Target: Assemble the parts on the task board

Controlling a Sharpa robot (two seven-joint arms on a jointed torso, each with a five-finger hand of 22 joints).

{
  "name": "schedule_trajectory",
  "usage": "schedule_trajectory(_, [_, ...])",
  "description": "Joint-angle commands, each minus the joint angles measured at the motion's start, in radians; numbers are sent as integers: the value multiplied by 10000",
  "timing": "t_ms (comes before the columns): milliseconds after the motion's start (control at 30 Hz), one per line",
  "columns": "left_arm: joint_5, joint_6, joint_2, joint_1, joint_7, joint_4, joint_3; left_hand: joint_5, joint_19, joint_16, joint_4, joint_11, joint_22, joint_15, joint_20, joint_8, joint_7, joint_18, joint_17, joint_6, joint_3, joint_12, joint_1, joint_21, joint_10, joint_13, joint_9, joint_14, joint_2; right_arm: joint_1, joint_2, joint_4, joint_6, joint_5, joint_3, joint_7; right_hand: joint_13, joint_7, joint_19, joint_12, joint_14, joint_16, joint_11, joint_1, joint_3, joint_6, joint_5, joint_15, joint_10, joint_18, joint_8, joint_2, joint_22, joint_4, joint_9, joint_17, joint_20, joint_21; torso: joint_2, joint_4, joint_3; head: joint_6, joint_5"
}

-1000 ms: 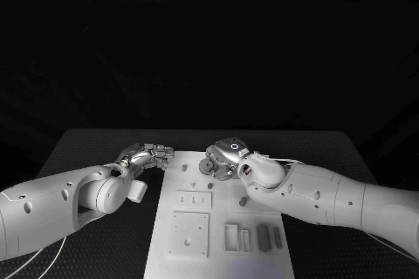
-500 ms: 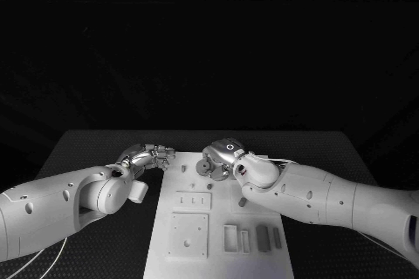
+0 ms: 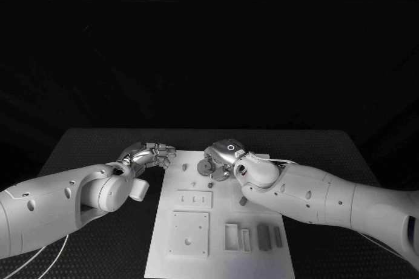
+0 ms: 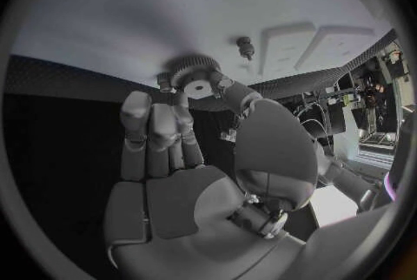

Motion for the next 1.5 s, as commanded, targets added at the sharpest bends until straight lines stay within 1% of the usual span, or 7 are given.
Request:
schedule_trajectory(33, [-34, 88, 12, 10, 83, 31, 10, 24, -44, -50, -57, 43, 79, 13, 8, -70, 51, 145, 17, -45, 24, -63, -111, 40, 6, 10, 14, -39, -31, -19, -1, -59, 298, 128, -36, 38, -102, 304, -71, -151, -130, -145, 29, 10, -76, 120, -1, 28, -232, 515, -97, -22, 71, -122, -29, -75, -6, -14, -5, -9, 5, 4, -1])
schedule_trajectory(367, [-34, 77, 12, 10, 81, 17, 10, 23, -46, -53, -60, 47, 78, 13, 8, -74, 53, 145, 20, -50, 25, -68, -120, 42, 2, 11, 17, -40, -34, -19, -18, -56, 540, 650, -59, 183, -133, 579, -167, -211, -245, -300, 288, 8, -375, -1098, 15, 265, -429, 515, -768, -18, 65, -529, -329, -92, -6, -85, -4, -6, 6, 13, 5])
schedule_trajectory(433, [-34, 74, 10, 10, 80, 22, 10, 23, -46, -53, -60, 47, 78, 14, 8, -75, 54, 145, 20, -52, 25, -69, -121, 42, 2, 11, 17, -40, -34, -19, -24, -64, 674, 735, -60, 190, -146, 543, -159, -206, -236, -327, 248, 388, 57, -1068, 978, 248, -430, 512, -741, 35, 52, -596, -328, -78, 0, -111, 0, -5, 6, 3, -4])
schedule_trajectory(533, [-34, 73, 0, 11, 81, 24, 10, 22, -46, -54, -61, 51, 77, 14, 8, -78, 56, 145, 21, -56, 25, -73, -126, 43, -2, 11, 17, -39, -38, -19, -58, -71, 761, 915, -63, 222, -149, 488, -164, -178, -247, -352, 207, 641, 264, -1121, 3459, 196, -461, 515, -710, 377, 99, -1108, -315, -32, 47, -70, -3, -11, 7, 10, 0])
schedule_trajectory(800, [-34, 63, -19, 11, 80, 36, 10, 22, -47, -56, -64, 54, 76, 15, 8, -82, 58, 146, 24, -62, 26, -78, -131, 44, -7, 11, 18, -39, -40, -19, -201, -2, 610, 1114, -63, 238, -185, 459, -178, -167, -244, -427, 173, 557, 624, -1195, 6162, 165, -488, 515, -674, 816, 108, -1551, -324, 34, 104, -84, -6, -10, 10, 19, -13])
schedule_trajectory(1300, [-36, 41, -58, 12, 88, -1, 11, 24, -48, -58, -72, 58, 74, 16, 8, -87, 61, 149, 28, -68, 34, -86, -132, 48, -14, 13, 22, -37, -40, -4, -755, 517, -1519, 2106, 2, 1013, -211, 517, -21, -101, -90, -389, 227, 357, 631, -1093, 5744, 202, -383, 515, -596, 589, 85, -1499, -326, 131, 49, -55, -10, -31, 23, 115, -34])
schedule_trajectory(1500, [-36, 31, -89, 12, 102, -4, 11, 24, -48, -59, -77, 57, 74, 16, 7, -88, 61, 150, 30, -68, 39, -88, -130, 49, -14, 14, 25, -36, -38, 15, -1433, 1026, -1581, 2937, 279, 1569, -228, 557, 11, -95, -66, -414, 260, 399, 597, -1046, 5559, 230, -359, 515, -566, 481, 65, -1420, -323, 134, 15, -74, -4, -29, 36, 181, -41])
